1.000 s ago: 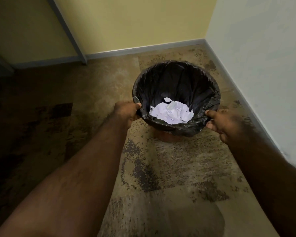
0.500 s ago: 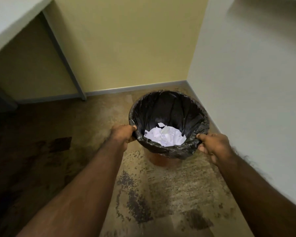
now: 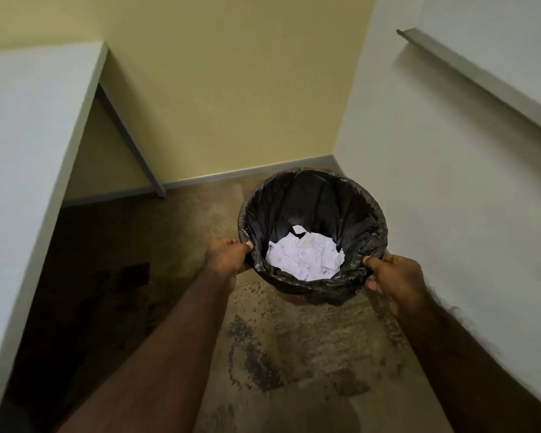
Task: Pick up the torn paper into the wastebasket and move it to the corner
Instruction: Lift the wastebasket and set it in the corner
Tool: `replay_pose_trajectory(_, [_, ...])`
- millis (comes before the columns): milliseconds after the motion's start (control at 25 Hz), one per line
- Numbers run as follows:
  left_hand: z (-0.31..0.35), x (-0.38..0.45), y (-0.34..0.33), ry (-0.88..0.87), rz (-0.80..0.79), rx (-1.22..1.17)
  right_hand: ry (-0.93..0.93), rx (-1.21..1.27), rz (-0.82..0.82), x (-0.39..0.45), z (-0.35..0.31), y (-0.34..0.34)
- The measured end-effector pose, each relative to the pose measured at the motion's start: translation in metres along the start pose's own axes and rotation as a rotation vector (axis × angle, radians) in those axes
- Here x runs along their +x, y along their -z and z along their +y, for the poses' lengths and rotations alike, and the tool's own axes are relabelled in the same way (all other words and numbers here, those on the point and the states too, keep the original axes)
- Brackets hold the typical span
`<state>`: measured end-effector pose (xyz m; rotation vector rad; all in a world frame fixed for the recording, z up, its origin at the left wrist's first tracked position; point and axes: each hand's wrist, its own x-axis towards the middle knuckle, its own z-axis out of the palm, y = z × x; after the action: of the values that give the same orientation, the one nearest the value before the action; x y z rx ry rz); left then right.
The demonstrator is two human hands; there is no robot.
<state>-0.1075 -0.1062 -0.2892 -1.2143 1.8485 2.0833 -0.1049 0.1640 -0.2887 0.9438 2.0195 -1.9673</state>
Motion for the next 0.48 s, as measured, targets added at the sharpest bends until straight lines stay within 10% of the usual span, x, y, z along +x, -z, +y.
replay_pose_trajectory(480, [0.125,-0.089,0.000,-0.031,-0.069,0.006,-0.012,0.092,0.042,-0.074,-0.114,0.023])
